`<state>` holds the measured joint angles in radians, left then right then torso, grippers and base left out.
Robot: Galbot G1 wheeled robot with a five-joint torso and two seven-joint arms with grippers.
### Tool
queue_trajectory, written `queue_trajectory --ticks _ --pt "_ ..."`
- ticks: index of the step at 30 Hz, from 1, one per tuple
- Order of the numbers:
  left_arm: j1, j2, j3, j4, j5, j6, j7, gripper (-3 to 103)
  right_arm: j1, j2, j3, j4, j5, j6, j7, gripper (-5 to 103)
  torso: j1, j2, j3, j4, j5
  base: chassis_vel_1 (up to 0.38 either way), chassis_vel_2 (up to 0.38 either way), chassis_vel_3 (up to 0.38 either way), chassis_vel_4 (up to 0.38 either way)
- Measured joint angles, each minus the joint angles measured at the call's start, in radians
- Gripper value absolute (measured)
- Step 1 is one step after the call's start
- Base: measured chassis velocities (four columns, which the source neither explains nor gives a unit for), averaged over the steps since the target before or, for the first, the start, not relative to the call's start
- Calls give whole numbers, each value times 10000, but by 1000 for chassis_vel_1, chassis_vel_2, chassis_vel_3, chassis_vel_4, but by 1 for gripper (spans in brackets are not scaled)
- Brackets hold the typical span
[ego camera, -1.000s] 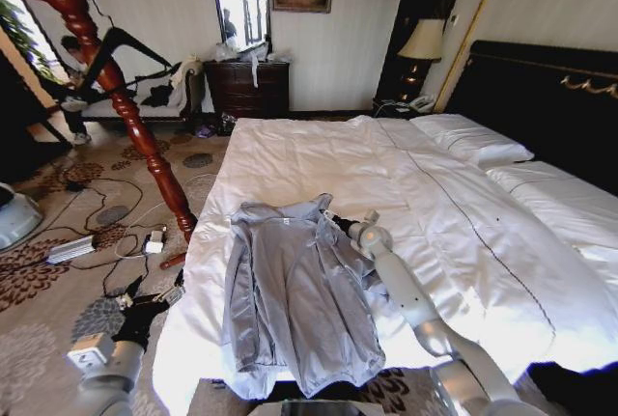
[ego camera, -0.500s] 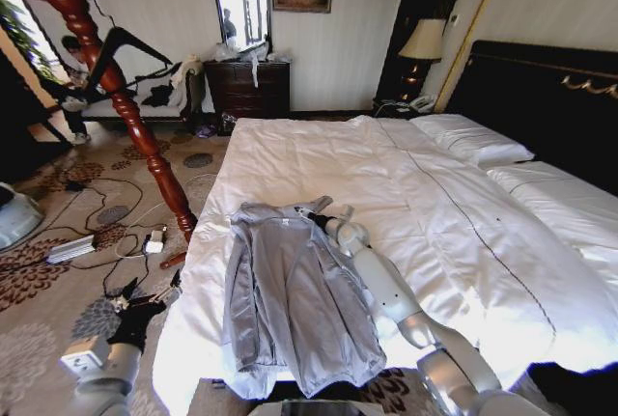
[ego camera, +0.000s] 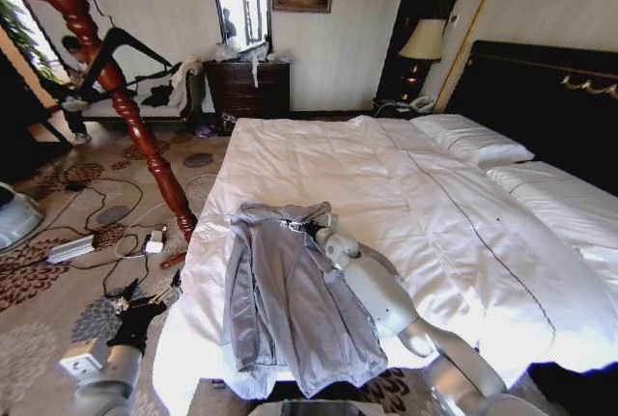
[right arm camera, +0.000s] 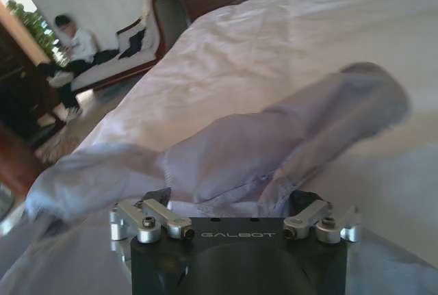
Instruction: Pick up the clothes from the bed and hang them on the clothes hanger.
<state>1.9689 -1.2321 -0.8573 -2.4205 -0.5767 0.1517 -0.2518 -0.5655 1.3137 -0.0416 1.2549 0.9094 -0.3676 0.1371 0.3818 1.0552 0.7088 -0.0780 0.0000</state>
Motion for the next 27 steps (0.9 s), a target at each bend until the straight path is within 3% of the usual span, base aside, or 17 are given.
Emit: queue_trajectory --ticks 6,7,9,10,16,24,27 --pt "-44 55 -28 -59 -88 0 -1 100 135 -110 266 -63 852 -74 217 71 0 -1 0 0 0 0 0 0 0" --pt "-41 48 -35 -65 -90 0 -1 100 136 -142 266 -63 898 -84 221 66 0 0 0 0 0 0 0 0 0" --pt "-35 29 -35 -73 -92 0 -2 100 137 -155 272 -67 925 -88 225 66 0 0 0 0 0 0 0 0 0" --pt "-25 -1 -35 -86 -95 0 -1 100 134 -163 303 -80 983 -104 238 55 0 0 0 0 0 0 0 0 0" --pt "10 -61 -17 -123 -85 0 8 100 88 -278 359 -35 1132 -141 293 38 0 0 0 0 1 0 0 0 0" --pt "-4 51 5 -144 -62 34 21 100 18 -697 488 362 1297 -232 357 3 0 -1 0 0 0 0 0 0 0" --pt "-32 130 7 -164 -73 44 17 100 22 -807 537 443 1410 -266 401 1 0 0 0 0 -1 0 0 0 0"
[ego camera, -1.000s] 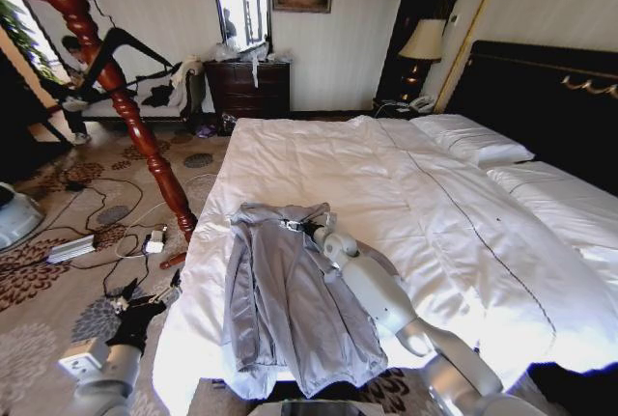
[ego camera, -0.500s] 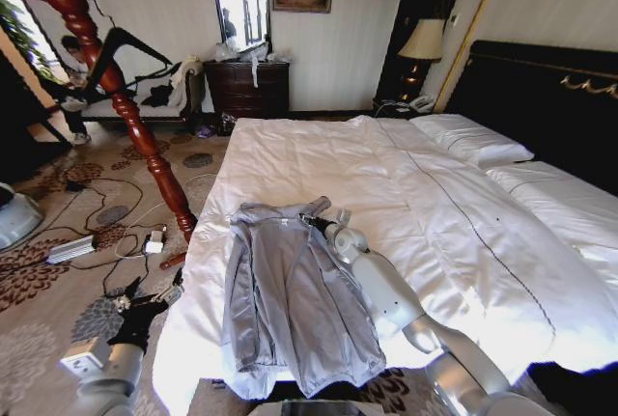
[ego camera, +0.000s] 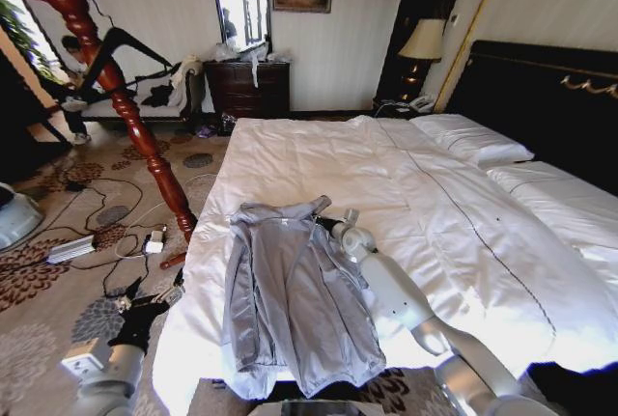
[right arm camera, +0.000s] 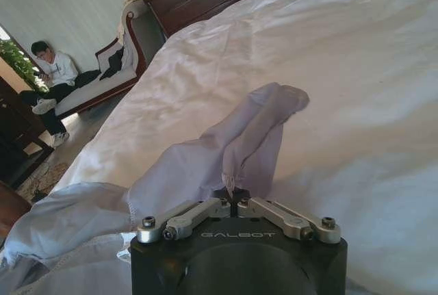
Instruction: Pick up the clothes from the bed and hang them on the clothes hanger.
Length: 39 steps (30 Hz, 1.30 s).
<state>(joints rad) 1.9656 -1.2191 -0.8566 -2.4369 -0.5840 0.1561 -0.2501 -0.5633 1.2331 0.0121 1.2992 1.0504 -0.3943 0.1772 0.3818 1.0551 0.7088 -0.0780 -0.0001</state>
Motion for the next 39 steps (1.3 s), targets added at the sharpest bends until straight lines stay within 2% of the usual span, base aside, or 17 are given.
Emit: queue_trajectory --ticks 5,10,13,15,16,18,21,23,24,26,27,31,32,33,35,36,39 --pt "-20 270 -78 -90 -47 58 -56 100 56 -229 30 120 93 -51 52 0 0 0 0 3 1 0 0 0 0" --pt "367 1133 -417 -549 -385 374 -181 100 73 -1399 -415 591 -1119 1 -149 0 0 0 0 -4 3 0 0 0 0" --pt "298 1400 -570 -605 -605 439 -283 100 72 -1628 -458 729 -1204 18 -150 0 -1 0 0 -1 2 0 0 0 0" --pt "-31 1830 -891 -640 -1313 636 -607 100 71 -1786 -437 895 -1163 46 -84 0 -1 0 0 1 0 0 0 0 0" --pt "-31 1830 -891 -640 -1313 636 -607 100 71 -1786 -437 895 -1163 46 -84 0 -1 0 0 1 0 0 0 0 0" --pt "-225 2131 -1191 -646 -1947 824 -822 100 73 -1838 -400 972 -1102 64 -16 0 0 0 0 1 1 0 0 0 0" --pt "-390 2882 -1965 -649 -3261 1155 -1136 100 99 -1975 -415 1144 -1054 96 61 0 -1 0 0 1 0 0 0 0 0" --pt "-399 3063 -2105 -650 -3500 1201 -1192 100 108 -2000 -432 1195 -1036 97 83 0 -1 0 0 1 0 0 0 0 0" --pt "-424 3284 -2254 -650 -3803 1255 -1270 100 114 -2020 -454 1247 -1023 97 109 0 0 1 0 3 0 0 0 0 0" --pt "-761 4143 -2645 -650 -4893 1499 -1601 100 105 -2078 -571 1416 -982 91 208 0 0 0 0 4 -1 0 0 0 0" --pt "-761 4143 -2645 -650 -4893 1499 -1601 100 105 -2078 -571 1416 -982 91 208 0 0 0 0 4 -1 0 0 0 0" --pt "-2130 5517 -2745 -653 -6394 2027 -2401 100 34 -2124 -666 1635 -880 74 388 0 0 0 1 -2 -2 0 0 0 0" --pt "-2130 5517 -2745 -653 -6394 2027 -2401 100 34 -2124 -666 1635 -880 74 388 0 0 0 1 -2 -2 0 0 0 0" --pt "-2537 5835 -2671 -639 -6692 2177 -2563 100 23 -2123 -668 1671 -839 73 443 0 0 0 0 -3 0 0 0 0 0" --pt "-3787 6709 -2250 -161 -7273 2307 -2743 100 14 -2111 -671 1696 -796 73 545 0 0 0 1 -2 0 0 0 0 0" --pt "-3787 6709 -2250 -161 -7273 2307 -2743 100 14 -2111 -671 1696 -796 73 545 0 0 0 1 -2 0 0 0 0 0" --pt "-5798 8097 -1398 1067 -7926 2321 -2731 100 9 -2119 -596 1697 -772 79 614 0 1 0 2 1 0 0 0 0 0"
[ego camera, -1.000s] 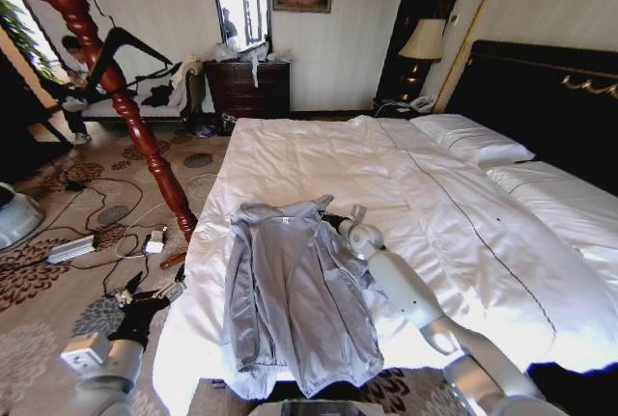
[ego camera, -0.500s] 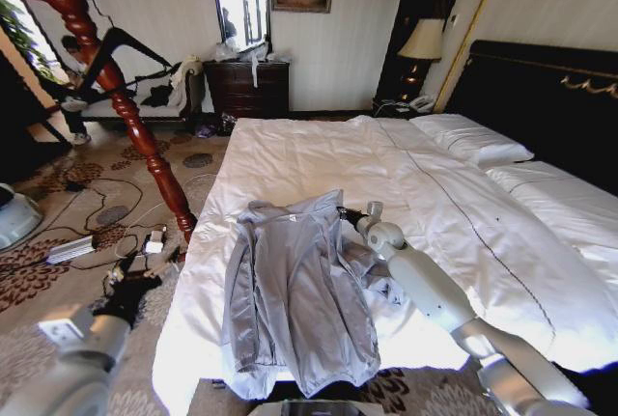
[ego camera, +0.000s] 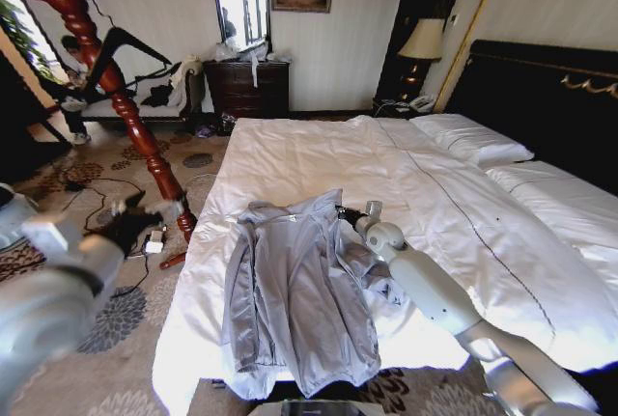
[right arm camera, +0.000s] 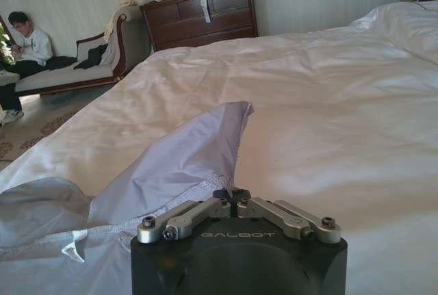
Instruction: Pick up the clothes from the bed and hang them on the clothes hanger.
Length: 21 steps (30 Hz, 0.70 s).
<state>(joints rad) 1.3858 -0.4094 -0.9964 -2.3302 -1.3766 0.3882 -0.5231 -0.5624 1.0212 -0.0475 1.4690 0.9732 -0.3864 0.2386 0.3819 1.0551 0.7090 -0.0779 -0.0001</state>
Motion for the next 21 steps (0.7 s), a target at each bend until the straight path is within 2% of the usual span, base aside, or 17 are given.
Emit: queue_trajectory --ticks 1,2,4,6,8,9,12,13,15,18,20,21 --pt "-997 373 507 580 -176 -2 66 100 -16 -11 42 0 1 1 14 0 0 0 -1 0 2 0 0 0 0" --pt "-997 373 507 580 -176 -2 66 100 -16 -11 42 0 1 1 14 0 0 0 -1 0 2 0 0 0 0" --pt "-2692 778 1458 1444 -688 -37 122 100 -50 -24 145 5 10 4 38 0 0 0 0 -4 -3 0 0 0 0" --pt "-4000 1186 1954 2207 -991 -170 399 100 -31 14 172 7 50 8 58 0 3 0 1 -9 -6 0 0 0 0" --pt "-4381 1398 1994 2434 -1018 -235 585 100 58 126 88 -54 58 12 58 0 3 0 0 -9 0 0 0 0 0" --pt "-4605 1569 2032 2581 -1055 -300 706 100 152 260 -11 -122 65 26 36 0 1 1 -2 -2 9 0 0 0 0" --pt "-4631 1775 2207 2874 -948 -397 819 100 508 1047 -416 -512 -24 110 -57 0 -3 1 -2 3 -7 0 0 0 0" --pt "-4631 1775 2207 2874 -948 -397 819 100 508 1047 -416 -512 -24 110 -57 0 -3 1 -2 3 -7 0 0 0 0" --pt "-4722 1821 2376 3144 -839 -437 816 100 647 1509 -640 -662 -57 131 -112 0 2 0 -1 15 -3 0 0 0 0" --pt "-4776 1914 2467 3497 -778 -484 933 100 664 1625 -733 -691 -124 147 -124 0 0 0 -2 9 -5 0 0 0 0" --pt "-4772 2065 2444 3977 -759 -539 1102 100 635 1643 -739 -714 -168 162 -123 0 -2 1 -2 -10 -2 0 0 0 0" --pt "-4803 2145 2376 4263 -824 -563 1156 100 625 1633 -731 -738 -172 171 -123 0 -2 0 -1 -9 -2 0 0 0 0"
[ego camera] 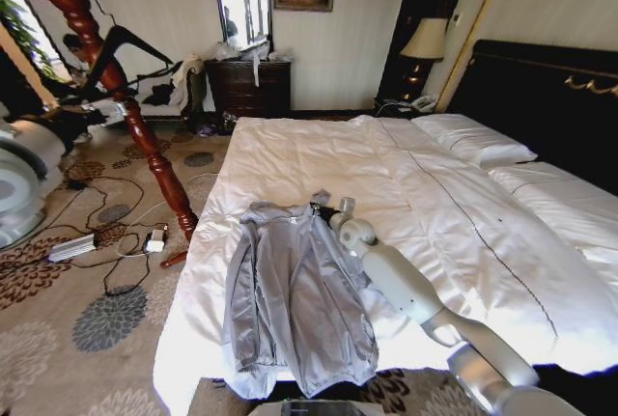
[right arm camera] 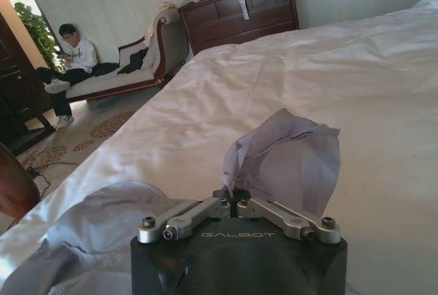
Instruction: Pick up the clothes from the bed and hang them on the clothes hanger.
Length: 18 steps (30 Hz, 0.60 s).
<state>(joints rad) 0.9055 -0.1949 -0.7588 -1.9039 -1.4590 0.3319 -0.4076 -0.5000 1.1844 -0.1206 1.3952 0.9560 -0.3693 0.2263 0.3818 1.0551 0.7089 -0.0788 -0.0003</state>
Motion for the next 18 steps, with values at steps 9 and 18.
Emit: queue_trajectory --ticks 9,18 --pt "-207 220 -349 319 -941 57 -5 100 43 -108 68 -21 9 27 -32 0 0 1 -1 10 7 0 0 0 0" --pt "639 -1587 1815 -1567 495 119 -430 100 -176 -615 595 46 81 33 23 0 -1 0 0 0 5 0 0 0 0"
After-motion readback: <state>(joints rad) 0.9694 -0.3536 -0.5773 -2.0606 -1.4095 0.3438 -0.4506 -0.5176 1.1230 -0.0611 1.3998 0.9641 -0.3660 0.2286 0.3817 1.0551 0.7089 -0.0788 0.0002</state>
